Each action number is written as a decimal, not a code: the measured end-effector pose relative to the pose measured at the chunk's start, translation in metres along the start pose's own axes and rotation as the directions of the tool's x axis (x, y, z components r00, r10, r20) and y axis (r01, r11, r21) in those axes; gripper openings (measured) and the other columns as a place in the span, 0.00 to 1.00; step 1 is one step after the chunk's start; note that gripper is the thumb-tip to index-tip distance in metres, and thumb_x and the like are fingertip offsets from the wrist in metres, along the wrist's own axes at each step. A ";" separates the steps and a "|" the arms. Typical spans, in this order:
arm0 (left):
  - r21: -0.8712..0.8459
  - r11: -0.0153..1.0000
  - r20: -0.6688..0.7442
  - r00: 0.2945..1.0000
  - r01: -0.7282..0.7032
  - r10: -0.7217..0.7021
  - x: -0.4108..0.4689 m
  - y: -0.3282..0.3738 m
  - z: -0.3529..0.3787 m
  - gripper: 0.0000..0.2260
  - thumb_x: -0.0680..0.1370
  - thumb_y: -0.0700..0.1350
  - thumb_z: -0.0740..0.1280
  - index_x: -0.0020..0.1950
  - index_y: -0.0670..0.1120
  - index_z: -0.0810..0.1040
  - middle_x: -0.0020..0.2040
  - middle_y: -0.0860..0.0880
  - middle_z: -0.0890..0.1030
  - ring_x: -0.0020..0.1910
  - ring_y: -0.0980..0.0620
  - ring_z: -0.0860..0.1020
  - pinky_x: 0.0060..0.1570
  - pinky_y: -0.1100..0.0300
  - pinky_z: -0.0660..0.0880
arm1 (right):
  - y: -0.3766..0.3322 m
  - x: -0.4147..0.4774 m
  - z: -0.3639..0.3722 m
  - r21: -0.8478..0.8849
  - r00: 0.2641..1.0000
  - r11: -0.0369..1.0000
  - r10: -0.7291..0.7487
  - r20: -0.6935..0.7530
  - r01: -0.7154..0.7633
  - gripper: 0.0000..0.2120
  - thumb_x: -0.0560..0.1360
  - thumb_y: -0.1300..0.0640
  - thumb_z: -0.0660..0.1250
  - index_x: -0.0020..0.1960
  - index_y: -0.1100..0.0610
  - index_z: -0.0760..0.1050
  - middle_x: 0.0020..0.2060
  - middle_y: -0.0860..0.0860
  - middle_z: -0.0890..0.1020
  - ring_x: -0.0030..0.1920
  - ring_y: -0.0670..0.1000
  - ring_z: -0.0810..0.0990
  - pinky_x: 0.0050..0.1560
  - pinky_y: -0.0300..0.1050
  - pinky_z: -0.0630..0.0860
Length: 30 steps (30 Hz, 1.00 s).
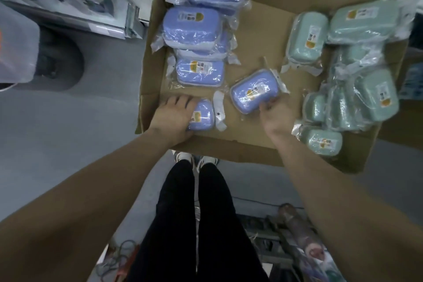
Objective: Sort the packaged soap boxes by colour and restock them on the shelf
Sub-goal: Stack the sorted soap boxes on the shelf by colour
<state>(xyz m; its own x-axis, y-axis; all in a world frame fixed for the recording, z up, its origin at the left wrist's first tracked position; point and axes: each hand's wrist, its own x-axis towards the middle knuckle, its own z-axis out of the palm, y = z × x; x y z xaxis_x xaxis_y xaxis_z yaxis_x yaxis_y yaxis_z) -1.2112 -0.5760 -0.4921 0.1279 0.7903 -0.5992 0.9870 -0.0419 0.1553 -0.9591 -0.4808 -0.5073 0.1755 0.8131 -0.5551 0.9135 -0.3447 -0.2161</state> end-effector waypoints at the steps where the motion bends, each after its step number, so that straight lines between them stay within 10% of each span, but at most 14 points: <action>1: -0.019 1.000 -0.021 1.000 0.014 -0.015 0.001 0.001 -0.002 0.39 0.70 0.57 0.71 0.76 0.48 0.58 0.67 0.45 0.68 0.63 0.42 0.69 0.59 0.49 0.70 | 0.000 -0.003 -0.004 -0.109 0.986 0.988 -0.124 -0.107 0.112 0.15 0.76 0.55 0.62 0.59 0.62 0.73 0.55 0.60 0.78 0.54 0.61 0.77 0.54 0.49 0.68; 5: 0.049 0.987 -0.074 0.985 -0.152 0.155 0.006 0.003 -0.003 0.37 0.69 0.48 0.74 0.75 0.48 0.63 0.69 0.45 0.69 0.67 0.41 0.67 0.66 0.48 0.64 | -0.004 0.004 -0.023 -0.475 0.815 0.744 -0.573 -0.091 0.470 0.35 0.66 0.67 0.68 0.72 0.57 0.67 0.65 0.61 0.72 0.63 0.63 0.71 0.60 0.52 0.63; 9: 0.195 0.916 -0.003 0.934 -0.349 0.357 0.016 0.016 -0.002 0.32 0.77 0.40 0.66 0.77 0.57 0.57 0.78 0.46 0.54 0.78 0.42 0.48 0.76 0.47 0.44 | -0.012 0.022 -0.030 -0.591 0.754 0.498 -0.564 0.335 0.635 0.46 0.72 0.68 0.68 0.80 0.48 0.47 0.79 0.52 0.48 0.79 0.59 0.44 0.76 0.54 0.49; 13: 0.257 0.911 0.049 0.945 -0.323 0.322 0.020 0.032 -0.001 0.35 0.78 0.41 0.65 0.78 0.58 0.48 0.79 0.49 0.48 0.78 0.41 0.42 0.75 0.45 0.44 | -0.014 0.035 -0.022 -0.591 0.710 0.431 -0.587 0.390 0.681 0.45 0.71 0.62 0.73 0.79 0.53 0.49 0.77 0.54 0.56 0.79 0.60 0.45 0.77 0.54 0.47; 17: 0.335 0.892 0.049 0.952 -0.302 0.303 0.026 0.044 -0.004 0.47 0.70 0.43 0.74 0.76 0.54 0.44 0.76 0.48 0.56 0.74 0.41 0.55 0.71 0.44 0.55 | -0.003 0.035 -0.021 -0.601 0.846 0.618 -0.491 0.209 0.507 0.41 0.68 0.48 0.76 0.73 0.61 0.62 0.65 0.62 0.69 0.70 0.64 0.65 0.71 0.57 0.62; 21: 0.360 0.848 -0.047 0.900 -0.390 0.434 0.043 0.061 -0.012 0.35 0.71 0.43 0.72 0.75 0.52 0.60 0.70 0.50 0.68 0.68 0.42 0.66 0.65 0.46 0.64 | 0.021 0.034 -0.030 -0.294 0.986 0.944 -0.166 -0.027 0.151 0.40 0.68 0.38 0.73 0.68 0.63 0.65 0.62 0.63 0.71 0.63 0.64 0.71 0.63 0.55 0.69; 30: 0.315 0.717 0.103 0.774 -0.622 0.625 0.078 0.079 -0.019 0.22 0.80 0.41 0.62 0.73 0.57 0.67 0.77 0.52 0.61 0.78 0.44 0.49 0.76 0.46 0.45 | 0.044 0.033 -0.046 -0.051 0.997 0.999 0.009 -0.076 -0.013 0.39 0.70 0.37 0.70 0.68 0.63 0.64 0.63 0.60 0.71 0.60 0.62 0.75 0.56 0.52 0.72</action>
<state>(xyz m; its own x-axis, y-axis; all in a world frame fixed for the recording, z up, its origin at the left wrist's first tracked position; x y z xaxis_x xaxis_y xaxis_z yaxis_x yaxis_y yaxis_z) -1.1253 -0.5058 -0.5119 0.7261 0.5221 -0.4475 0.6591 -0.7138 0.2366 -0.8961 -0.4476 -0.4978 0.2109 0.8433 -0.4944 0.9289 -0.3304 -0.1674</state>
